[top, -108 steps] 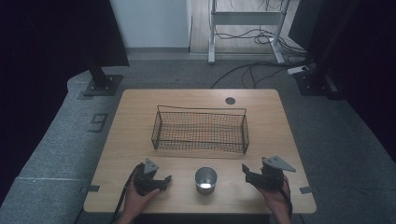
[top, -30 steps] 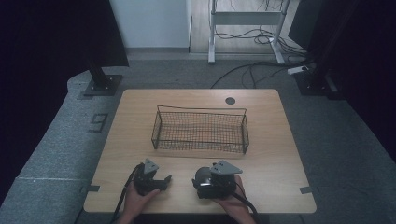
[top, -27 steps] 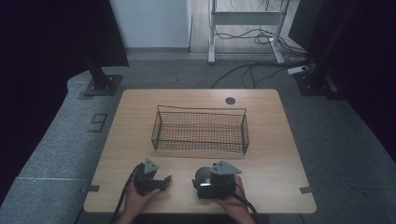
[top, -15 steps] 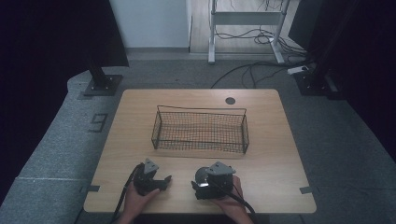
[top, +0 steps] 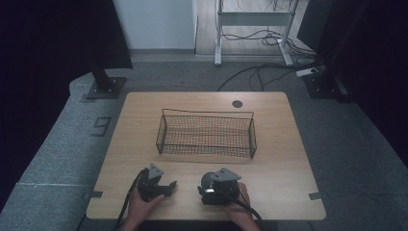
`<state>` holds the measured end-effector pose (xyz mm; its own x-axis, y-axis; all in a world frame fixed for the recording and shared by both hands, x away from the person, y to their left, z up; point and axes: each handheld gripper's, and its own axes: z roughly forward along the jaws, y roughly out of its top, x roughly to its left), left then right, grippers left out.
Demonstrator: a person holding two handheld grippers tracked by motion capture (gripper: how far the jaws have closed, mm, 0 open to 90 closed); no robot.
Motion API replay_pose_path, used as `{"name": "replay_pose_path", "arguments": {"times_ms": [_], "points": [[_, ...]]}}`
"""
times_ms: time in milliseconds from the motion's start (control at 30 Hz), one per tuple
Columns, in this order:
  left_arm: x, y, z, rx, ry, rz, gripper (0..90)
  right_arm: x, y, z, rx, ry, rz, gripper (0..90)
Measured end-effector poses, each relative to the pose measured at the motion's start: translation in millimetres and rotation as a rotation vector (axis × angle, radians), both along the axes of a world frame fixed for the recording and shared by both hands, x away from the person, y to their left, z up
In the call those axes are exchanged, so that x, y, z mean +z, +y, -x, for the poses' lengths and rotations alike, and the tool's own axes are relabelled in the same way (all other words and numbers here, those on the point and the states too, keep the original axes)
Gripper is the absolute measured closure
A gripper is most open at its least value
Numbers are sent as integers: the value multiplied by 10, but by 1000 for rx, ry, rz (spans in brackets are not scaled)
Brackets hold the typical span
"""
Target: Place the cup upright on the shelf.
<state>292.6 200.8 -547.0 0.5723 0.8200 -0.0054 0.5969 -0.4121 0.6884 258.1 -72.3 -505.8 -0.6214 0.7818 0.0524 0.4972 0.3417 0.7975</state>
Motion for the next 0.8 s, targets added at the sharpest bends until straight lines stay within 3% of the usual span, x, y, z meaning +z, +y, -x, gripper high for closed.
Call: {"name": "replay_pose_path", "arguments": {"times_ms": [333, 700, 800], "points": [[0, 0, 0, 0, 0, 0, 162, 14, 8, 13, 49, -23, 25, 133], [0, 0, 0, 0, 0, 0, 162, 121, -73, 28, 38, -58, -14, 134], [0, 0, 0, 0, 0, 0, 162, 157, -91, 38, 56, -71, -27, 134]]}}
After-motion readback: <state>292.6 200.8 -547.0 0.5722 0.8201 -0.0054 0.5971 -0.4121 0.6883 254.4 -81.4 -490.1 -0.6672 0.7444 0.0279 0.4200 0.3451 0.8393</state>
